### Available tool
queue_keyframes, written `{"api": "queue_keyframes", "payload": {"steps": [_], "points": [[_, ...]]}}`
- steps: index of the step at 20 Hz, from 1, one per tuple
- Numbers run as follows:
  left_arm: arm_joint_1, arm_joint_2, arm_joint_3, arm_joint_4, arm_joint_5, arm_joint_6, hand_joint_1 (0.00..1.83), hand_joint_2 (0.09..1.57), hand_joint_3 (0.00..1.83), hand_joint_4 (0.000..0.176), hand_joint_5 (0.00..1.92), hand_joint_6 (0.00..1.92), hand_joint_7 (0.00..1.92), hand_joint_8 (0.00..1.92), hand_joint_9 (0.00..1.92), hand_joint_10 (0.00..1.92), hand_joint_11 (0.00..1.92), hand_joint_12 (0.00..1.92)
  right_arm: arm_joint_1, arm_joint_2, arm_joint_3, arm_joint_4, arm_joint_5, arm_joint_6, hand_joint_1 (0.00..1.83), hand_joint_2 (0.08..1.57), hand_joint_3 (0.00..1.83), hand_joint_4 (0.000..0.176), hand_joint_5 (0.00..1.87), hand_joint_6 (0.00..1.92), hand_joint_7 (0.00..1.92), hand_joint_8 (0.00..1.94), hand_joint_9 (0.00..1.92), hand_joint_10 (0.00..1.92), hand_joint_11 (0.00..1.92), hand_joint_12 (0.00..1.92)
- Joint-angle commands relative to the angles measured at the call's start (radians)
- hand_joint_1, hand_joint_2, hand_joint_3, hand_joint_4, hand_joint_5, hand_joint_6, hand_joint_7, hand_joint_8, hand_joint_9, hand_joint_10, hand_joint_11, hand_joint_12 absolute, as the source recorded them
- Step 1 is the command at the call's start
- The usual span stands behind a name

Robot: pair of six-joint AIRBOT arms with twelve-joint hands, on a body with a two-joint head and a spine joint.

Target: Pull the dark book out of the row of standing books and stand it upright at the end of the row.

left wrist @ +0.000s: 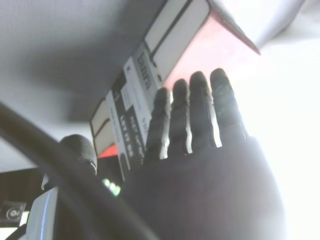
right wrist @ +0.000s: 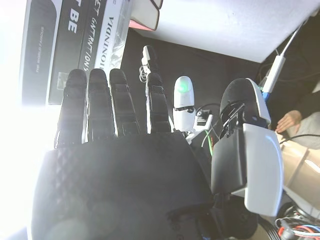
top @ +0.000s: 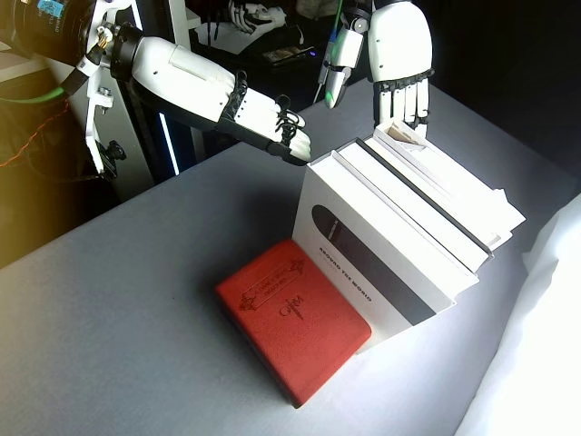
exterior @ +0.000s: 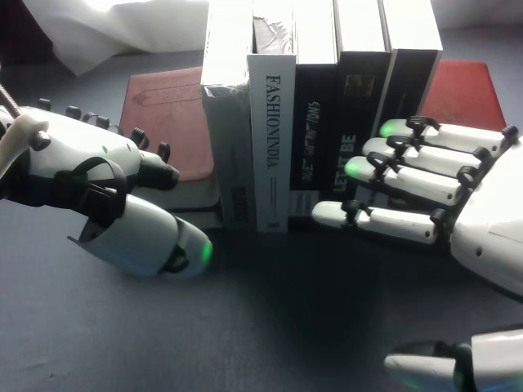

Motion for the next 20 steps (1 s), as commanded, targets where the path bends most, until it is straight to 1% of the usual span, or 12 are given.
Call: {"api": "queue_keyframes", "payload": {"steps": [1,2,3,4,7,8,9,12,14,15,20], "points": [[-0.012,0.012,0.002,0.047,-0.037,0.006,0.0,1.1,0.04,0.0,0.07,0.0,0.05,0.0,0.01,0.0,0.0,0.01,0.012,0.01,-0.014,-0.02,0.101,-0.027,0.0,1.01,0.16,0.0,0.0,0.0,0.0,0.0,0.0,0.0,0.0,0.0],[-0.012,0.012,0.002,0.047,-0.037,0.008,0.0,1.1,0.03,0.0,0.05,0.0,0.03,0.0,0.0,0.0,0.0,0.01,0.012,0.01,-0.019,-0.011,0.107,-0.049,0.0,1.02,0.15,0.0,0.01,0.01,0.0,0.0,0.0,0.0,0.0,0.0],[-0.012,0.012,0.002,0.047,-0.037,0.008,0.0,1.1,0.03,0.0,0.05,0.0,0.03,0.0,0.0,0.0,0.0,0.01,0.012,0.01,-0.028,0.01,0.123,-0.083,0.0,1.04,0.11,0.0,0.02,0.0,0.0,0.0,0.0,0.0,0.0,0.0],[-0.012,0.012,0.002,0.048,-0.037,0.008,0.0,1.11,0.03,0.0,0.06,0.0,0.04,0.0,0.01,0.0,0.01,0.01,0.012,0.01,-0.052,0.022,0.167,-0.126,0.0,1.05,0.1,0.0,0.01,0.0,0.0,0.0,0.0,0.0,0.0,0.0],[-0.012,0.012,0.002,0.053,-0.037,0.008,0.0,1.09,0.02,0.0,0.04,0.0,0.03,0.0,0.01,0.0,0.01,0.02,0.013,0.007,-0.098,0.035,0.259,-0.196,0.0,1.05,0.09,0.0,0.0,0.0,0.0,0.0,0.0,0.0,0.0,0.0],[-0.012,0.012,0.002,0.054,-0.037,0.008,0.0,1.12,0.02,0.0,0.08,0.01,0.06,0.01,0.03,0.01,0.03,0.03,0.012,-0.002,-0.115,0.079,0.291,-0.257,0.0,1.06,0.09,0.0,0.0,0.0,0.0,0.0,0.0,0.0,0.0,0.0],[-0.012,0.012,0.002,0.054,-0.037,0.008,0.0,1.11,0.02,0.0,0.05,0.0,0.04,0.0,0.02,0.0,0.02,0.02,0.011,-0.01,-0.123,0.102,0.316,-0.294,0.0,1.06,0.09,0.0,0.0,0.0,0.0,0.0,0.0,0.0,0.0,0.0],[-0.012,0.012,0.002,0.054,-0.037,0.008,0.0,1.11,0.01,0.0,0.06,0.01,0.06,0.01,0.03,0.01,0.03,0.03,-0.023,-0.07,-0.132,0.114,0.482,-0.37,0.0,1.06,0.08,0.0,0.0,0.0,0.0,0.0,0.0,0.0,0.0,0.0],[-0.011,0.012,0.002,0.052,-0.037,0.014,0.0,1.11,0.01,0.0,0.05,0.0,0.06,0.01,0.03,0.01,0.03,0.03,-0.033,-0.104,-0.131,0.114,0.556,-0.391,0.0,1.06,0.08,0.0,0.01,0.0,0.0,0.0,0.0,0.0,0.0,0.0],[-0.012,0.013,0.003,0.049,-0.037,0.021,0.0,1.12,0.01,0.0,0.08,0.01,0.08,0.01,0.06,0.01,0.05,0.04,-0.033,-0.115,-0.13,0.114,0.574,-0.394,0.0,1.08,0.08,0.0,0.02,0.01,0.0,0.0,0.0,0.0,0.0,0.0],[-0.014,0.014,0.004,0.039,-0.037,0.025,0.0,1.11,0.0,0.0,0.05,0.0,0.06,0.0,0.04,0.0,0.04,0.04,-0.007,-0.137,-0.13,0.101,0.624,-0.393,0.0,1.1,0.03,0.0,0.02,0.01,0.0,0.0,0.0,0.0,0.0,0.0]]}}
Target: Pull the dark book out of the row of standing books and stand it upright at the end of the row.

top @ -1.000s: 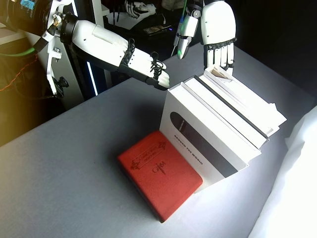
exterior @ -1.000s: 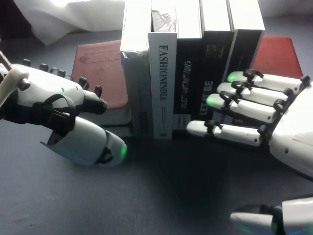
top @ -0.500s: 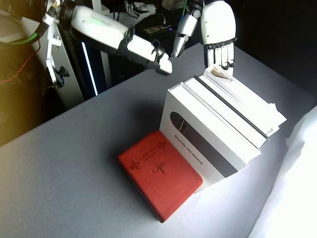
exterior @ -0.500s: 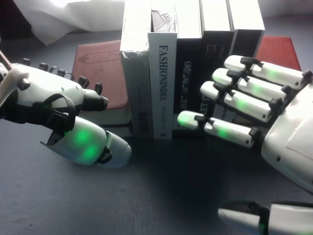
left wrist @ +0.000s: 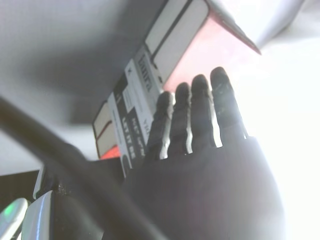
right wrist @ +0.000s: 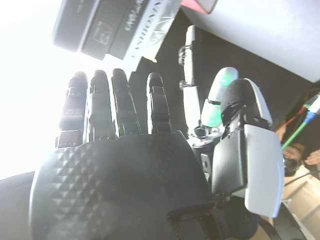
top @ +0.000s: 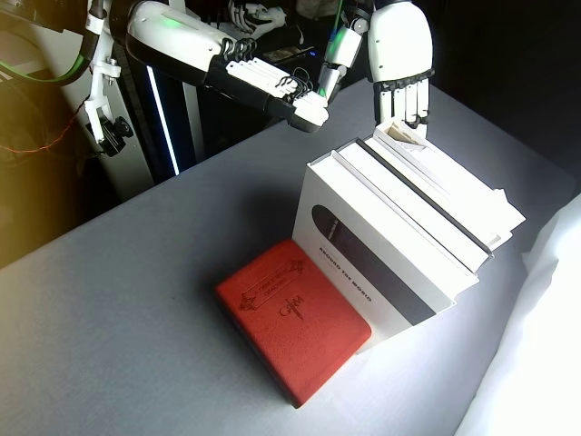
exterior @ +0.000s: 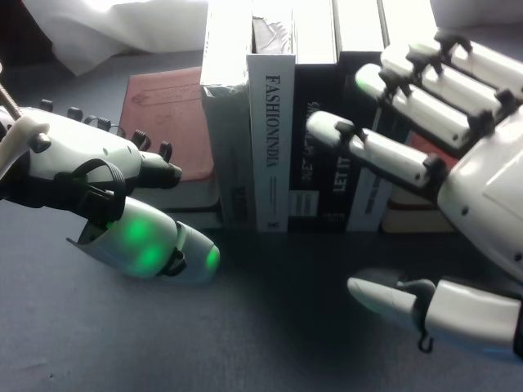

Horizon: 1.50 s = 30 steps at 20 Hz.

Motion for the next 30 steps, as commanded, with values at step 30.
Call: {"api": "queue_keyframes", "payload": {"steps": [30], "points": [[-0.017,0.014,0.001,0.044,-0.037,-0.003,0.0,1.12,0.0,0.0,0.05,0.0,0.07,0.0,0.05,0.0,0.04,0.07,0.048,-0.203,0.165,-0.145,0.347,-0.143,0.0,1.13,0.01,0.0,0.03,0.01,0.01,0.0,0.0,0.0,0.0,0.0]]}}
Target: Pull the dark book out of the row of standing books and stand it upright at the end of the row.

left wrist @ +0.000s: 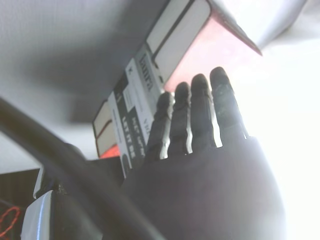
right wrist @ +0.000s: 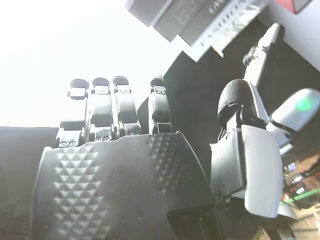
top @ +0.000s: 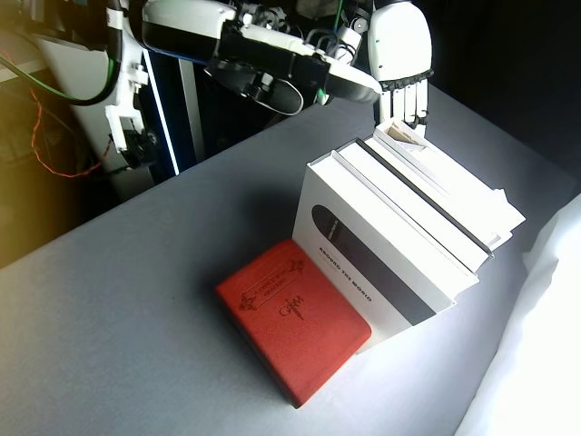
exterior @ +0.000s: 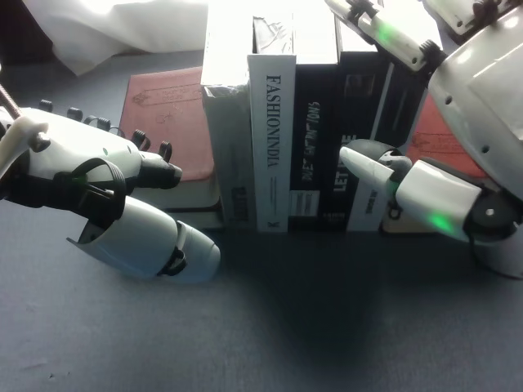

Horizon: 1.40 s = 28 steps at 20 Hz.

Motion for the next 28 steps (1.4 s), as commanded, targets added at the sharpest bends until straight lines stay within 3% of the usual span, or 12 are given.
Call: {"api": "queue_keyframes", "payload": {"steps": [1,28], "points": [[-0.015,0.014,0.001,0.048,-0.038,0.003,0.0,1.13,0.01,0.0,0.08,0.01,0.08,0.01,0.06,0.01,0.05,0.07,0.012,0.007,0.002,-0.082,0.072,0.001,0.0,1.13,0.01,0.0,0.02,0.0,0.0,0.0,0.0,0.0,0.0,0.0],[-0.015,0.014,0.001,0.046,-0.038,0.007,0.0,1.13,0.0,0.0,0.09,0.01,0.09,0.01,0.06,0.0,0.02,0.09,0.044,-0.053,0.077,0.098,0.03,0.016,0.0,1.14,0.0,0.0,0.06,0.01,0.04,0.01,0.0,0.0,0.0,0.0]]}}
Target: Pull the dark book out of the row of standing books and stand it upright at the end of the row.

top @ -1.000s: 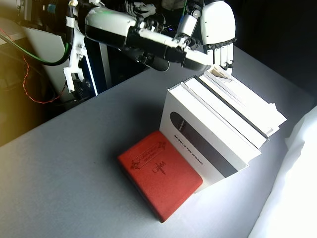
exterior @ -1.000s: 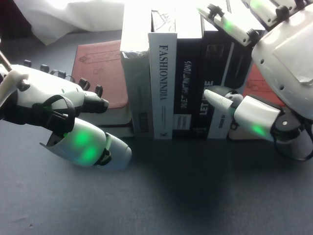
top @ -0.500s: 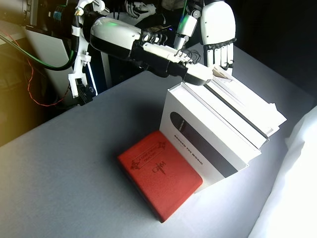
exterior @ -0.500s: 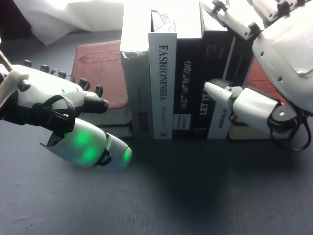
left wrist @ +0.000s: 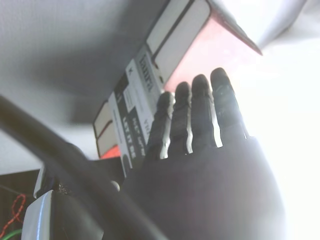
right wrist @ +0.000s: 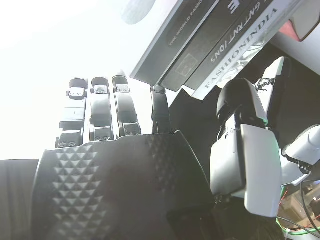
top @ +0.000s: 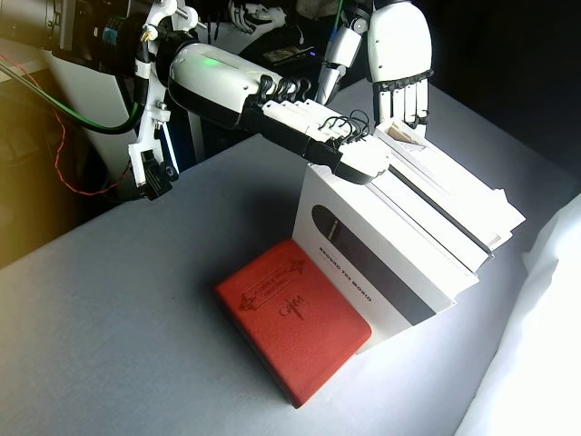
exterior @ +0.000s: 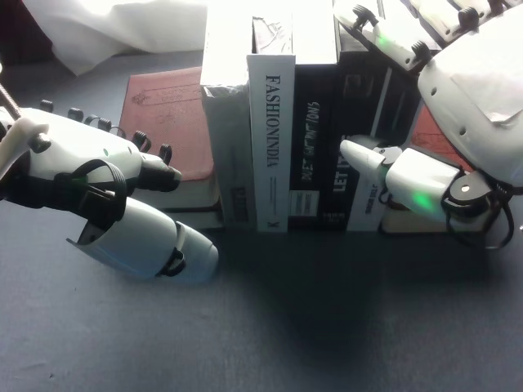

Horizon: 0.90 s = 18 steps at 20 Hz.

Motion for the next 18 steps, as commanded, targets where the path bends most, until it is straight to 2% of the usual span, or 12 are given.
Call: {"api": "queue_keyframes", "payload": {"steps": [1,18], "points": [[-0.015,0.014,0.001,0.048,-0.038,0.002,0.0,1.13,0.0,0.0,0.09,0.01,0.1,0.01,0.07,0.01,0.04,0.1,0.011,0.01,-0.004,-0.056,0.047,-0.005,0.0,1.14,0.01,0.0,0.05,0.01,0.04,0.01,0.0,0.0,0.0,0.0],[-0.015,0.013,0.001,0.048,-0.037,0.002,0.0,1.12,0.0,0.0,0.07,0.0,0.07,0.0,0.04,0.0,0.01,0.11,-0.037,0.01,-0.106,-0.051,0.078,-0.077,0.0,1.15,0.0,0.0,0.03,0.0,0.01,0.0,0.0,0.0,0.0,0.0]]}}
